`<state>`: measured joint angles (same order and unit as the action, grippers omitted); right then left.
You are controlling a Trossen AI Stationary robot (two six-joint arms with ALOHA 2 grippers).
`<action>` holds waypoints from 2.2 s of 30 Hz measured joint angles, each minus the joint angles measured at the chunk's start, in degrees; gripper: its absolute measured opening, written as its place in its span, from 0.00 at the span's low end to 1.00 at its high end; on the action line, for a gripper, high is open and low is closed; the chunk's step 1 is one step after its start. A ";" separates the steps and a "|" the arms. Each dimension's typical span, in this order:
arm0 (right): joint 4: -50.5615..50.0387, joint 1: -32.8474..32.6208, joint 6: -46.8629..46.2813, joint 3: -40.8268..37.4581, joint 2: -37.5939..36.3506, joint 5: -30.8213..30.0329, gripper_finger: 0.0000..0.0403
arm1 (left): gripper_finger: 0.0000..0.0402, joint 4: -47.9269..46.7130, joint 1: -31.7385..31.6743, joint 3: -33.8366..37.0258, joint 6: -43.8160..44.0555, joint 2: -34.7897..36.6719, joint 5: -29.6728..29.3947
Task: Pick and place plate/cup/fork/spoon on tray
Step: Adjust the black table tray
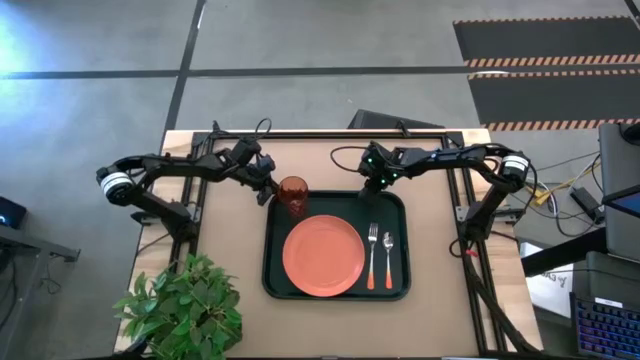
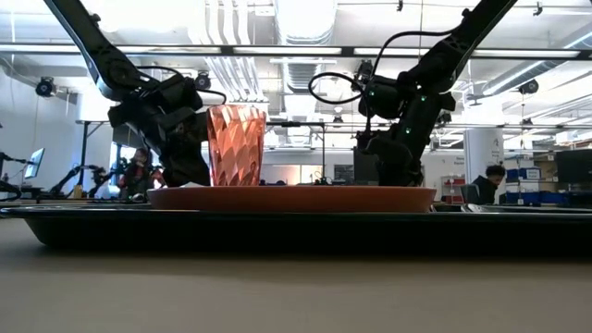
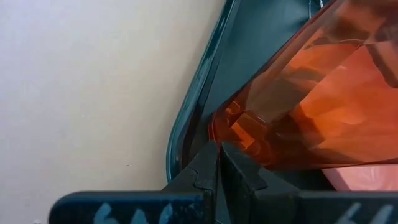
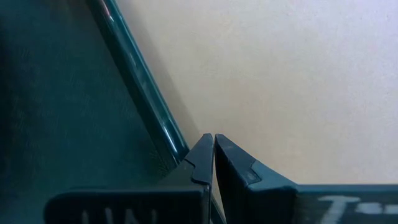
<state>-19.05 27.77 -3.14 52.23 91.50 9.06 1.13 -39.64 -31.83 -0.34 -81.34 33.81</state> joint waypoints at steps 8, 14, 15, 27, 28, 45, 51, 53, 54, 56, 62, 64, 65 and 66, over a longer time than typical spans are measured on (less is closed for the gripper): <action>0.02 0.00 0.82 0.00 -0.31 0.21 0.02 | 0.00 -0.02 -0.15 0.09 -1.05 -1.50 -4.94; 0.95 0.00 2.43 0.65 -4.10 1.90 0.02 | 0.00 2.14 -0.31 -0.07 -1.57 -3.31 -5.33; 1.03 0.00 2.61 0.85 -4.92 1.92 0.02 | 0.00 2.75 -0.37 -0.07 -1.55 -3.80 -5.47; 0.86 1.38 4.17 1.19 -8.47 1.44 0.02 | 0.00 7.34 -0.62 -0.48 0.94 -11.37 -2.19; 0.75 1.53 4.16 1.16 -7.89 1.41 0.02 | 0.00 7.32 -0.61 -0.46 1.05 -11.37 -2.14; 1.19 1.97 2.04 1.22 4.58 5.98 0.02 | 0.00 7.39 -0.22 -0.37 1.64 -8.55 -1.49; 1.06 1.94 2.79 1.22 3.55 5.95 0.02 | 0.00 7.41 0.29 -0.04 3.02 -8.52 -1.36; 1.16 1.90 3.20 1.31 2.89 5.99 0.02 | 0.00 7.36 0.73 -0.02 3.33 -8.52 -1.33; 1.21 1.90 3.56 1.41 2.50 6.03 0.02 | 0.00 7.32 1.03 -0.02 3.53 -8.52 -1.30; 1.46 1.98 4.08 1.62 1.96 6.05 0.02 | 0.00 7.28 1.79 0.00 4.36 -8.52 -1.24; 1.36 2.01 4.48 1.62 1.79 5.97 0.02 | 0.00 7.17 3.48 0.02 4.48 -8.52 -1.08; 1.34 2.01 4.65 1.62 1.79 5.97 0.02 | 0.00 7.15 3.45 0.04 4.48 -8.50 -1.08; 1.33 2.01 4.64 1.62 1.78 5.97 0.02 | 0.00 7.15 3.45 0.04 4.48 -8.52 -1.08; 1.31 2.01 4.64 1.62 1.71 5.97 0.02 | 0.00 7.15 3.37 0.04 4.48 -8.52 -1.08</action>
<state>-17.75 29.78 1.50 53.84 93.21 15.03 8.27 -36.27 -31.79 4.14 -89.86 32.73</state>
